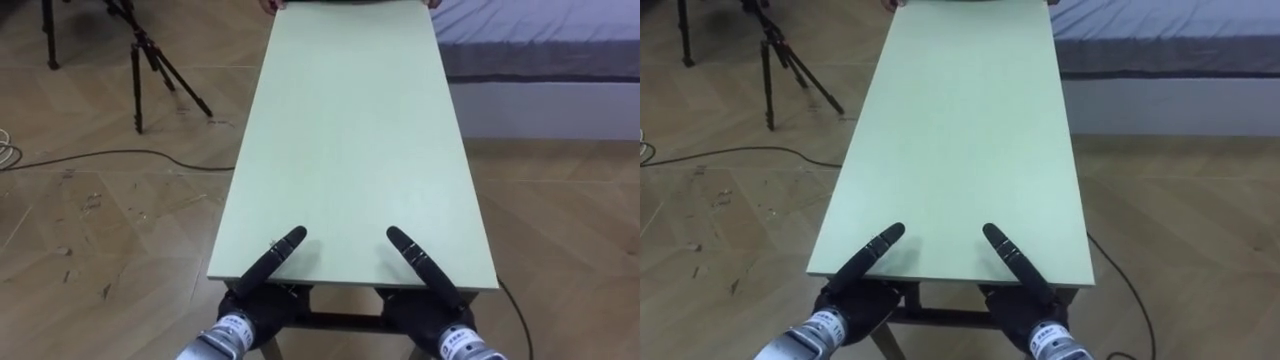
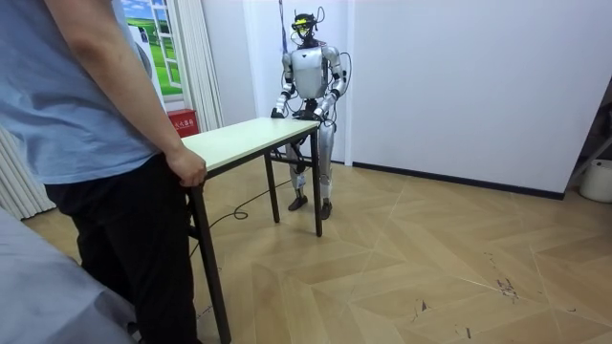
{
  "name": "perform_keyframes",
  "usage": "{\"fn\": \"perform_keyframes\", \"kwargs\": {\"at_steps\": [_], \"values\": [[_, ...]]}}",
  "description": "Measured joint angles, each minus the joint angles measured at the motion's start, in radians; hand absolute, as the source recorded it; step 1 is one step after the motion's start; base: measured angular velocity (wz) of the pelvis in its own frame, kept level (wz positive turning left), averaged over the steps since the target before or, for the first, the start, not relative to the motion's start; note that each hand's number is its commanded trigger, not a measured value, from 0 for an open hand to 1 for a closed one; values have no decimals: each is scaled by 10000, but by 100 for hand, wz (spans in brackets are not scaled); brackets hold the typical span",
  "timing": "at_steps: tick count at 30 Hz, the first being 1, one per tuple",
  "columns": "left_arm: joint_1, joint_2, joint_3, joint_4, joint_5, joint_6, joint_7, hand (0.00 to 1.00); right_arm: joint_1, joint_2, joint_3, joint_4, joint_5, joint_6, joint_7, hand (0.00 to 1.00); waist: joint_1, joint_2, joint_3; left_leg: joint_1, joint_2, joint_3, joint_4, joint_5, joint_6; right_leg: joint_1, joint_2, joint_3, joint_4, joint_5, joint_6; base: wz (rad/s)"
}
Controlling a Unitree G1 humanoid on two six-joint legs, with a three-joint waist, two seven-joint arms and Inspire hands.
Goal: Move table with human
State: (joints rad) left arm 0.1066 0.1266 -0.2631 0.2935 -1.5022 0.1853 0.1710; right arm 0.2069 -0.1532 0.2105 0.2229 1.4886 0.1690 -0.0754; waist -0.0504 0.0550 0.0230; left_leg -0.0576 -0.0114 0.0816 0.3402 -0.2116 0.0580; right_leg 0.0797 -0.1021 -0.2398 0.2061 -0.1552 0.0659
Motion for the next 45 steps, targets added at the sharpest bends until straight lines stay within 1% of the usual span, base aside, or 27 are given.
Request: {"fn": "perform_keyframes", "kwargs": {"at_steps": [3,5,6,9,11,12,13,14,15,16,17,18,20,21,23,25,27,28,30,34,45], "values": [[1,-90,112,-74,-217,-2,276,0,0,33,-8,-5,-2,-4,-44,0,2,19,-10,7,-1,7,-17,1,-2,-4,-1,23,-1,-11,6,0],[8,-232,276,-206,-367,-34,580,0,-1,58,-10,-41,0,-7,-44,0,8,18,-10,-35,-3,7,-17,8,-5,-68,-5,31,24,-11,4,0],[10,-256,305,-231,-372,-41,632,0,-1,67,-10,-46,15,-7,-44,0,9,18,-10,-49,-4,7,-17,11,-5,-86,-5,32,28,-12,4,0],[12,-350,310,-281,-428,-241,783,0,-2,136,-29,-74,224,-14,-81,0,-10,15,-10,-85,-10,-9,-27,24,-8,-124,-5,24,25,-12,3,0],[12,-397,311,-308,-791,-419,839,0,-2,234,-80,-94,485,-22,-126,0,-29,15,-10,-131,-7,-4,-27,32,-11,-173,-4,27,18,-11,3,0],[11,-404,312,-312,-792,-436,841,0,-3,257,-87,-97,514,-33,-136,0,-29,14,-11,-148,-7,-3,-27,35,-11,-196,-4,31,21,-11,3,0],[12,-405,314,-350,-792,-454,843,56,-4,283,-92,-125,630,-57,-149,11,-27,13,-13,-200,-7,2,-25,46,-7,-261,-5,43,46,-10,1,0],[12,-409,314,-385,-795,-470,849,63,-6,297,-95,-140,795,-77,-150,33,-19,8,-10,-238,-8,3,-23,54,-5,-299,-6,44,73,-10,1,0],[11,-417,314,-387,-807,-482,849,75,-6,306,-95,-140,828,-89,-154,56,-12,4,-8,-238,-8,4,-22,54,-5,-301,-8,44,78,-10,1,0],[12,-432,314,-386,-962,-537,849,100,-6,337,-95,-141,867,-112,-171,83,-10,1,-7,-234,-8,5,-22,54,-5,-301,-9,48,89,-11,2,0],[12,-458,321,-386,-1174,-615,849,100,-6,402,-94,-140,887,-152,-226,100,-11,-4,-3,-232,-7,7,-22,55,-6,-302,-9,49,99,-14,-2,0],[12,-480,343,-385,-1241,-640,849,100,-5,446,-94,-140,894,-182,-282,100,-10,-13,3,-227,-6,8,-22,56,-8,-302,-10,52,110,-16,-4,0],[12,-603,469,-384,-1434,-672,850,100,-6,543,-95,-141,934,-364,-358,100,16,-44,24,-211,-6,16,-19,57,-9,-302,-13,66,147,-34,-12,0],[21,-717,573,-383,-1454,-728,850,100,-35,647,-260,-135,1040,-688,-377,100,42,-61,35,-209,-5,23,-20,57,-9,-308,-13,78,145,-34,-12,0],[27,-836,603,-384,-1465,-818,847,100,-35,885,-397,-113,1351,-1003,-435,100,51,-65,40,-223,-6,24,-26,56,-9,-323,-14,75,125,-35,-11,0],[28,-836,629,-384,-1466,-824,847,100,-34,995,-395,-113,1440,-1119,-442,100,54,-65,40,-222,-6,28,-34,56,-9,-329,-14,79,127,-35,-11,0],[28,-914,630,-385,-1465,-823,823,100,-35,1007,-380,-119,1420,-1241,-661,100,118,-70,39,-229,-9,29,-38,56,-9,-337,-15,84,129,-35,-11,0],[22,-943,630,-383,-1453,-823,840,100,-72,1022,-373,-124,1270,-1312,-826,100,162,-107,30,-241,-6,34,-42,56,-9,-359,-13,97,135,-34,-12,0],[22,-966,630,-382,-1441,-823,863,100,-76,1061,-371,-131,1104,-1364,-848,100,160,-152,29,-292,-5,53,-42,56,-9,-430,-10,130,145,-32,-13,-4],[21,-965,633,-383,-1264,-850,871,100,-80,1112,-368,-183,1028,-1383,-848,100,161,-161,23,-344,-14,80,-42,48,1,-497,-14,197,145,-22,-6,-1],[21,-1093,632,-378,-954,-976,871,100,-81,1179,-366,-185,928,-1487,-856,100,174,-144,25,-362,-8,81,-48,48,0,-502,-7,191,145,-21,-9,0]]}}
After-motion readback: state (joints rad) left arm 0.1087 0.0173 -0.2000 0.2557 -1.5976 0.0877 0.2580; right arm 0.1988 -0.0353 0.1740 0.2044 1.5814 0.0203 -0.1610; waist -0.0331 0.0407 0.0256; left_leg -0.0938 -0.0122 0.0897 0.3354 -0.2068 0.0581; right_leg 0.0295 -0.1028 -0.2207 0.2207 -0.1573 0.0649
